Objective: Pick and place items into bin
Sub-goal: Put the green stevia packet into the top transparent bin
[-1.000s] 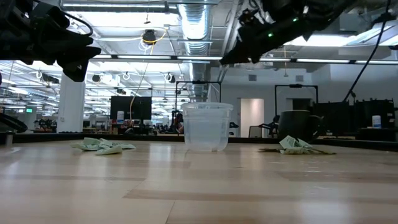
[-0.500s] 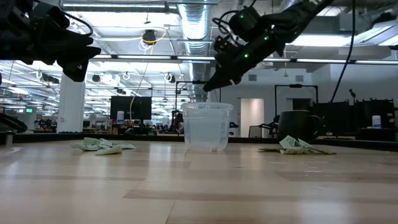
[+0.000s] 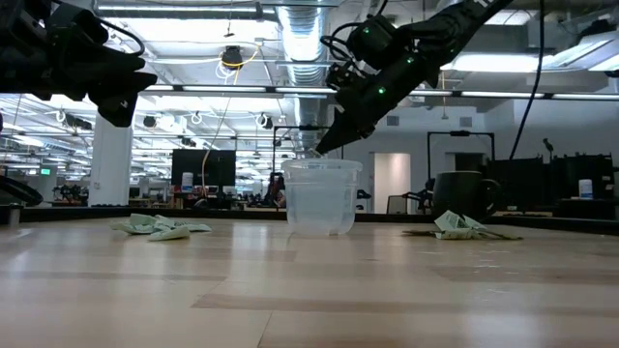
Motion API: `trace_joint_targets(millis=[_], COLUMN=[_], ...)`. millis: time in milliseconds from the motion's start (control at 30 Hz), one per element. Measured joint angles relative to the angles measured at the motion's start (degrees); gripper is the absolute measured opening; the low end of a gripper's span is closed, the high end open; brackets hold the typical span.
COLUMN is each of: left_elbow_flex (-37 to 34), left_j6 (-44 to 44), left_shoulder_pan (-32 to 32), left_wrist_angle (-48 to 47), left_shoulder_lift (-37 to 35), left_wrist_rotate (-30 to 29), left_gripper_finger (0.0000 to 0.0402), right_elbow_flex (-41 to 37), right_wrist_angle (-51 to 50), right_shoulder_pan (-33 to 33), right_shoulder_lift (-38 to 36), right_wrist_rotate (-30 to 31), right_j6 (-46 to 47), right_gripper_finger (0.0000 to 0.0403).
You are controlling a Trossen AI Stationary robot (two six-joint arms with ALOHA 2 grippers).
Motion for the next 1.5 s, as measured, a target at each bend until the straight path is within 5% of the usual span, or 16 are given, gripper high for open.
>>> trace_joint_targets(millis=[800, 1500], left_elbow_flex=[0.0, 0.0], left_j6=[0.0, 0.0], left_shoulder_pan=[0.0, 0.0], left_wrist_angle=[0.0, 0.0], left_shoulder_lift=[0.0, 0.0], left_wrist_rotate=[0.0, 0.0], left_gripper_finger=[0.0114, 0.0114], right_elbow_flex=[0.1, 12.9], right_wrist_angle=[-1.7, -49.0], right_shoulder_pan=[0.4, 2.1], right_shoulder_lift=[-0.1, -0.7], right_wrist_rotate=[1.9, 2.2], right_j6=[-0.6, 8.2], right_gripper_finger=[0.0076, 0.0076])
